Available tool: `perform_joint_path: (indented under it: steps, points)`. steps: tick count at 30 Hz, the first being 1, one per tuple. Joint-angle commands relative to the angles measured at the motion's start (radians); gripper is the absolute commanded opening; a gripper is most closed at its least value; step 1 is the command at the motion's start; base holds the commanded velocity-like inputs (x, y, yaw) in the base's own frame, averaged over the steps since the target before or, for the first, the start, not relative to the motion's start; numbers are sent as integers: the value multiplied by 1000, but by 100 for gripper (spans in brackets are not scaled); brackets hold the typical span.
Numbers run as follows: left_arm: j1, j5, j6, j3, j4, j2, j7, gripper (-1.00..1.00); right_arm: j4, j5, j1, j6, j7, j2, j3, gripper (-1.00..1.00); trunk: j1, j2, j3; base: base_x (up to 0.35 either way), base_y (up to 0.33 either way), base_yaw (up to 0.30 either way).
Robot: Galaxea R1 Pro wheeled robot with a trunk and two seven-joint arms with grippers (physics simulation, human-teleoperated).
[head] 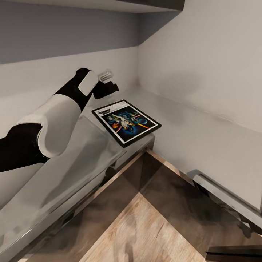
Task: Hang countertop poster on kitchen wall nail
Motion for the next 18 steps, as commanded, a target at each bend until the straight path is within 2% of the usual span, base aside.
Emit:
perform_joint_path:
  steps: [1, 8, 18]
  points:
    - [-1, 6, -3, 8, 2, -1, 8, 100, 1, -2, -1, 1, -8, 0, -5, 100, 0, 0, -1, 185, 1, 0]
    - [-1, 5, -11, 7, 7, -1, 10, 100, 1, 0, -1, 1, -30, 0, -5, 100, 0, 0, -1, 183, 0, 0]
    - [-1, 0, -10, -17, 8, -1, 16, 100, 1, 0, -1, 1, -36, 0, -4, 100, 0, 0, -1, 30, 0, 0]
